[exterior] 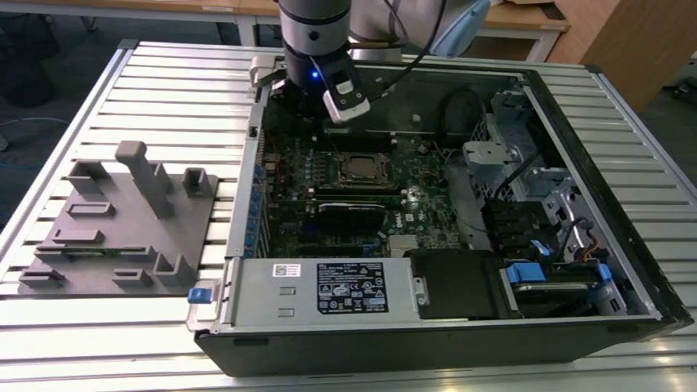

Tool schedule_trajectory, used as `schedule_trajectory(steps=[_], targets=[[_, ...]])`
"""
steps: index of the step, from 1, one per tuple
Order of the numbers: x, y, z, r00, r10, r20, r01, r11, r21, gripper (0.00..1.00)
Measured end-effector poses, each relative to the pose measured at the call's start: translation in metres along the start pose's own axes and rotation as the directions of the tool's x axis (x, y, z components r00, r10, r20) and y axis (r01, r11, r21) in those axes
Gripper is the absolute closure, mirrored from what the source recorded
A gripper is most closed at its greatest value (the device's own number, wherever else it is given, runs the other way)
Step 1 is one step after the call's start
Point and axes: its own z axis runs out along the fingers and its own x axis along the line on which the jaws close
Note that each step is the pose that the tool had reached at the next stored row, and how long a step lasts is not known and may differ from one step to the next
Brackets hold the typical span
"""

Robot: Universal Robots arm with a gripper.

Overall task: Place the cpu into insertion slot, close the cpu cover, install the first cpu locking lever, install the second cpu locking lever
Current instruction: 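Install the first cpu locking lever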

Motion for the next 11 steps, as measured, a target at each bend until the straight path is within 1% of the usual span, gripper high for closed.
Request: schedule_trajectory(steps=[4,5,7,8,9,11], targets=[[0.001,-0.0013,0.0025,1.0,0.0,-0.0008,0.0,0.9999,-0.0135,0.9],[0.0011,-0.0015,0.0028,1.0,0.001,-0.0011,-0.001,0.9998,-0.0213,0.9],[0.0013,-0.0019,0.0033,1.0,0.001,-0.0017,-0.001,0.9989,-0.0463,0.9],[0.0014,-0.0023,0.0036,1.0,0.001,-0.002,-0.002,0.9984,-0.0559,0.9],[0.0014,-0.0025,0.0039,1.0,0.002,-0.0021,-0.002,0.9982,-0.0597,0.9],[0.0014,-0.0026,0.0046,1.0,0.002,-0.002,-0.002,0.9982,-0.0605,0.9]])
